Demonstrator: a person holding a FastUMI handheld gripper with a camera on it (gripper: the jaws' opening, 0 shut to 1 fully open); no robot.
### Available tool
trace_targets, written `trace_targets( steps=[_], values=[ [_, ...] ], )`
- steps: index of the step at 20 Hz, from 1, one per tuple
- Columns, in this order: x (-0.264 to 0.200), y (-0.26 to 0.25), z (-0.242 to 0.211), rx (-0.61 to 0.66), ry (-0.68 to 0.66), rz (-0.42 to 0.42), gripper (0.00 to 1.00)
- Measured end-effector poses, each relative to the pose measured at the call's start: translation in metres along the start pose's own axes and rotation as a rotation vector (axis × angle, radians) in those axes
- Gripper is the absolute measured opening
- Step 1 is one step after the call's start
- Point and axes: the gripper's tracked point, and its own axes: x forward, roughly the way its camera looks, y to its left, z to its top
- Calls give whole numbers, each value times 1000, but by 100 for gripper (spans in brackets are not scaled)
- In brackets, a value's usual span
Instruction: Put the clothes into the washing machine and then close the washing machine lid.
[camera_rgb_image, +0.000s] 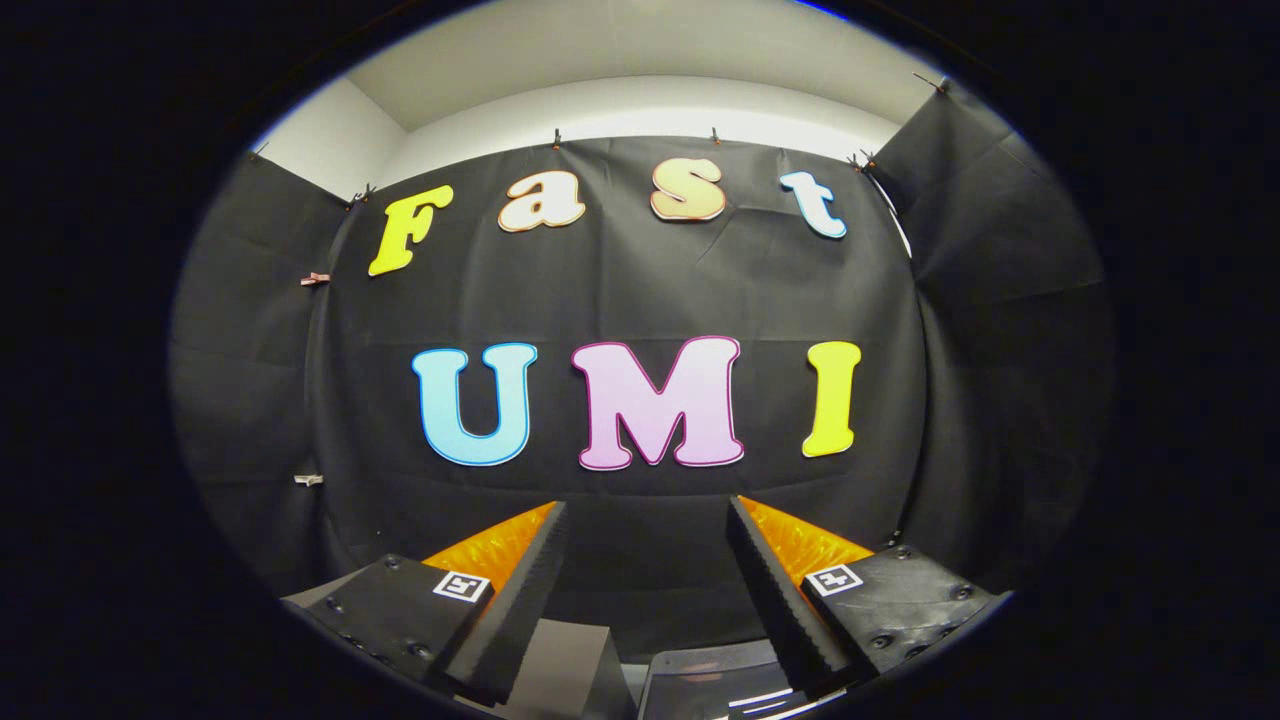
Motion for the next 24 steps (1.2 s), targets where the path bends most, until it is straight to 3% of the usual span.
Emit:
trace_targets(
  steps=[24],
  values=[
    [1,-4,-16,-83,0,15,99]
  ],
)
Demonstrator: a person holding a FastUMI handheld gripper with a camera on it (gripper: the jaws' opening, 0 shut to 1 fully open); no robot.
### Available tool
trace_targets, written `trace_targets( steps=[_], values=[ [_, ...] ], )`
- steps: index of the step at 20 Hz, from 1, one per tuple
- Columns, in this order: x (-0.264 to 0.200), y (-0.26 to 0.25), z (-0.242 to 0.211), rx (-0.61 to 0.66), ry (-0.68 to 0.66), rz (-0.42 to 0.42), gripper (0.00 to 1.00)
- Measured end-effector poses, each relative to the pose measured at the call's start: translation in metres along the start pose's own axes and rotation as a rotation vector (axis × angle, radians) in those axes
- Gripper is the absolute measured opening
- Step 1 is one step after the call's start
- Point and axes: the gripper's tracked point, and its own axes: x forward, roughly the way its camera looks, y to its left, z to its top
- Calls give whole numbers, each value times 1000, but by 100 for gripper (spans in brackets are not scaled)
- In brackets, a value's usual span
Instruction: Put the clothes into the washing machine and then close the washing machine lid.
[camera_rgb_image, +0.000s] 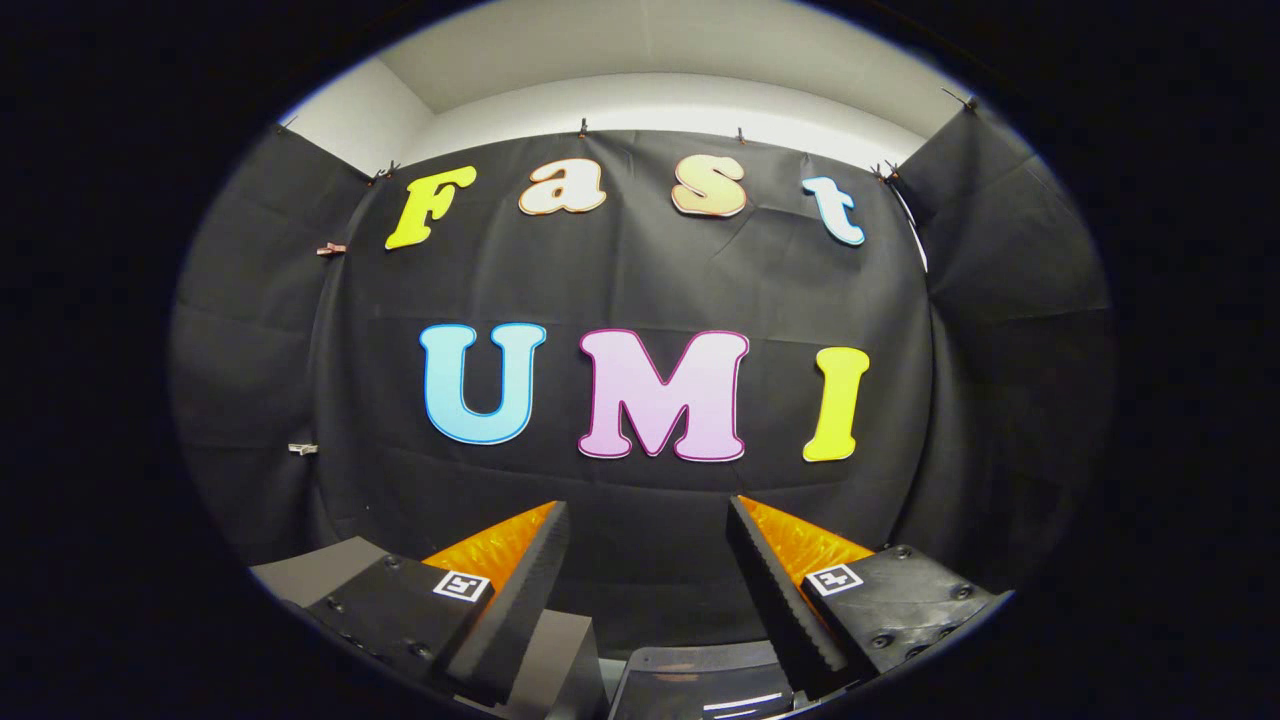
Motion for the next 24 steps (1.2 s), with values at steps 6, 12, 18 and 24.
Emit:
trace_targets(
  steps=[6,12,18,24],
  values=[
    [4,2,-7,5,6,-9,100],
    [2,-6,-1,19,-19,-32,100],
    [1,-12,0,21,-19,-45,100],
    [1,-14,2,0,-32,-43,100]
  ],
)
